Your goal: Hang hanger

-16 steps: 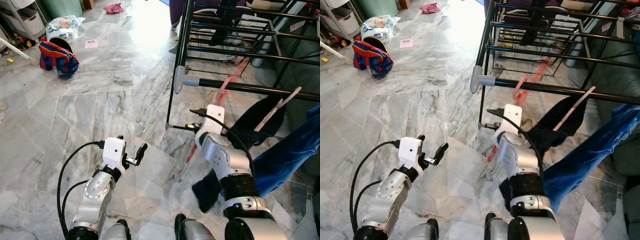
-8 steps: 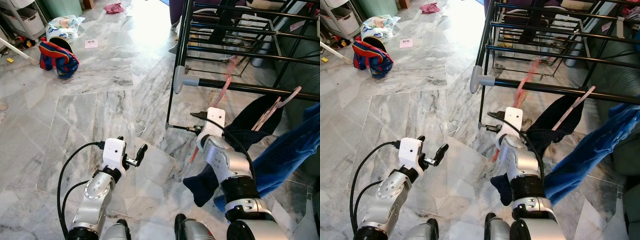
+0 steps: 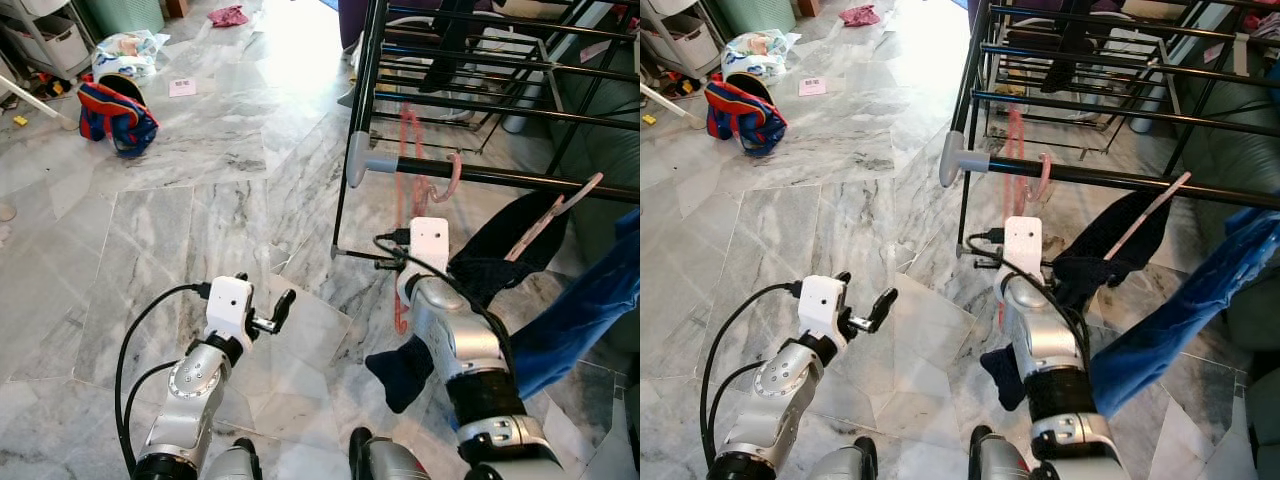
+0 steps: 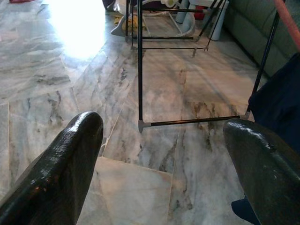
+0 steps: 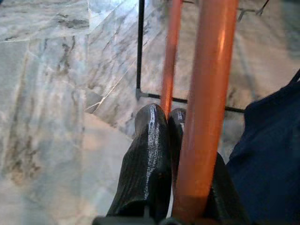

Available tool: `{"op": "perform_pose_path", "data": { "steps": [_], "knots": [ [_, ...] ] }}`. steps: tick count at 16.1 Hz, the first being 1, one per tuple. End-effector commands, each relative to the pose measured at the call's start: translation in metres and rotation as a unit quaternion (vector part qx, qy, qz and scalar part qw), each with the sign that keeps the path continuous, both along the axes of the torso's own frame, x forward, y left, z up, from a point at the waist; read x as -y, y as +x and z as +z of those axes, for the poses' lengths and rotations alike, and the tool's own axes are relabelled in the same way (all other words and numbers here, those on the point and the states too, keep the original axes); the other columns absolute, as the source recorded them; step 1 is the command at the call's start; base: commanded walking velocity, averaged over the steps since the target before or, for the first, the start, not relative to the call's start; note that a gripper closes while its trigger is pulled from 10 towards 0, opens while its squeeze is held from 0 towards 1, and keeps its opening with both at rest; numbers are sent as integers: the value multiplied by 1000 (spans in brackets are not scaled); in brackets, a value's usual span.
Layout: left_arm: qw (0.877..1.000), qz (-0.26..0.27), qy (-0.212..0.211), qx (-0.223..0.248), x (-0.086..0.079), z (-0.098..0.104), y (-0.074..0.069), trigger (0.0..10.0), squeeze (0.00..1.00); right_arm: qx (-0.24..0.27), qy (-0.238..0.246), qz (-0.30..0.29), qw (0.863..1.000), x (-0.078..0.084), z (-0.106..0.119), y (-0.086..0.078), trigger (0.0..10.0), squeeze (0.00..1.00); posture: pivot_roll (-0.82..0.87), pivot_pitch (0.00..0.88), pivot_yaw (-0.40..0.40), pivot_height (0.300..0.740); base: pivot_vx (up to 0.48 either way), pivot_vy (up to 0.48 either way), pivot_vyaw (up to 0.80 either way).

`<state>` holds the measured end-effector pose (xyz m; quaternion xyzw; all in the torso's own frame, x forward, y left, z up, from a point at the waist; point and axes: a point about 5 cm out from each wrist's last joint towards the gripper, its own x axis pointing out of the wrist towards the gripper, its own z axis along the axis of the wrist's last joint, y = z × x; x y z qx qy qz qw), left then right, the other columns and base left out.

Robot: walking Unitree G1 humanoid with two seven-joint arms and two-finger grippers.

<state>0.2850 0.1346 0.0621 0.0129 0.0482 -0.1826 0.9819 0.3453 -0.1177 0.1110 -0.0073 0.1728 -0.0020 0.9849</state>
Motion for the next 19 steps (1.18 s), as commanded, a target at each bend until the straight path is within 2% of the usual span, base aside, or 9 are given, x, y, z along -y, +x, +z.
{"op": "perform_pose_path", "data": {
  "steps": [1, 4, 5, 6, 13, 14, 15, 19],
  "knots": [
    [1000, -2, 3, -19, 0, -8, -5, 10000, 0, 6, -18, -1, 1000, 3, -2, -3, 10000, 0, 43, 247, -9, 740, 0, 0, 0],
    [1000, 1, 2, -18, -1, -8, -5, 10000, 0, 10, -45, -5, 999, 10, -8, -8, 10000, 0, 41, 250, -11, 740, 0, 0, 0],
    [1000, 1, 2, -20, -1, -9, -6, 10000, 0, 13, -50, -10, 999, 14, -11, -11, 10000, 184, 40, 251, -10, 740, 0, 0, 0],
    [1000, 0, 1, -20, 0, -9, -6, 10000, 0, 13, -53, -14, 998, 16, -13, -12, 10000, 1000, 40, 250, -11, 740, 0, 0, 0],
    [1000, -2, 4, -19, 0, -8, -4, 10000, 0, 27, -79, -10, 996, 16, -15, -13, 10000, 1000, 39, 245, -6, 740, 0, 0, 0],
    [1000, -2, 4, -18, 0, -8, -4, 10000, 0, 27, -81, -9, 996, 16, -15, -14, 10000, 169, 40, 245, -6, 740, 0, 0, 0],
    [1000, -2, 4, -17, 0, -8, -4, 10000, 0, 28, -84, -8, 996, 16, -16, -14, 10000, 0, 41, 245, -7, 740, 0, 0, 0],
    [1000, 0, 3, -15, 0, -8, -4, 10000, 0, 32, -92, -12, 995, 18, -18, -15, 10000, 0, 41, 246, -8, 740, 0, 0, 0]
  ]
}}
